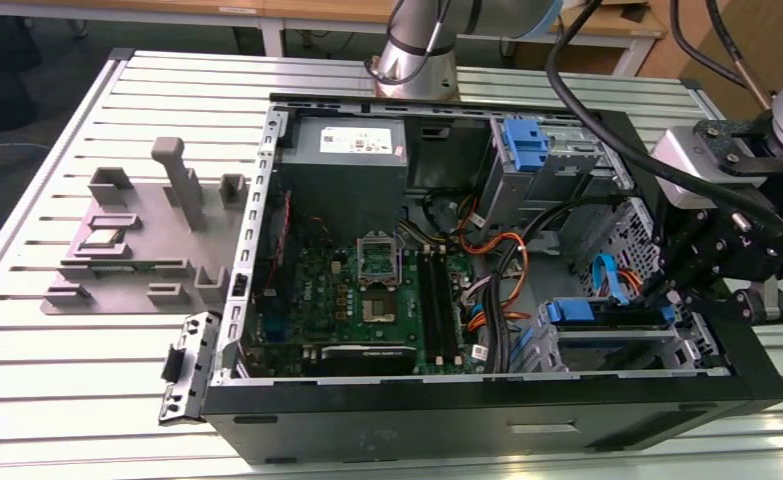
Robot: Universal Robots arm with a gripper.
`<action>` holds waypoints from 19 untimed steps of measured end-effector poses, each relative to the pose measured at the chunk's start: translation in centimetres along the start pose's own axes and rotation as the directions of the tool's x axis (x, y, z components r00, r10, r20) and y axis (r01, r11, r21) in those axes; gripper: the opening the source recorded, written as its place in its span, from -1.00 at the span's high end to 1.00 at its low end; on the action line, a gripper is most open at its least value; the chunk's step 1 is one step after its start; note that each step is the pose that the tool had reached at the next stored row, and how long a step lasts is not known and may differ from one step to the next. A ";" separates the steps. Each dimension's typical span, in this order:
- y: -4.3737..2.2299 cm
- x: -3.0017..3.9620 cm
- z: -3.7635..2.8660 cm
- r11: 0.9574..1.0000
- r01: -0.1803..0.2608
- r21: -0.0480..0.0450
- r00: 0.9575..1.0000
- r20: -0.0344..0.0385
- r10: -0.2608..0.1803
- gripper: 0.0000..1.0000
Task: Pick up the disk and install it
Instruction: 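Insert the second disk wire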
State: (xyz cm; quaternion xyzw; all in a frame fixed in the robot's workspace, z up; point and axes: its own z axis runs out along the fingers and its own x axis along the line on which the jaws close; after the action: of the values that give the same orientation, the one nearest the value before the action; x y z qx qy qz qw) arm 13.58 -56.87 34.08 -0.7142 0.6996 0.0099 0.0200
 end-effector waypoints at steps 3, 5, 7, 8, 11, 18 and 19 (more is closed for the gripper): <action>0.00 0.00 0.00 1.000 0.000 0.000 1.000 0.000 0.000 0.68; 0.00 0.00 0.08 1.000 0.000 0.000 1.000 0.000 0.000 0.68; 0.00 0.01 0.10 1.000 0.000 0.000 1.000 0.000 0.000 0.68; 0.00 0.01 0.10 1.000 0.000 0.000 1.000 0.000 0.000 0.68; 0.00 0.01 0.13 1.000 0.000 0.000 1.000 0.000 0.000 0.68; 0.00 0.01 0.20 1.000 0.000 0.000 1.000 0.000 0.000 0.53; 0.00 0.02 0.27 1.000 0.000 0.000 1.000 0.000 0.000 0.53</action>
State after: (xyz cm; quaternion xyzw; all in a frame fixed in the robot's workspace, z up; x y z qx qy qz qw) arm 13.58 -56.88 33.80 -0.7142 0.6996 0.0099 0.0200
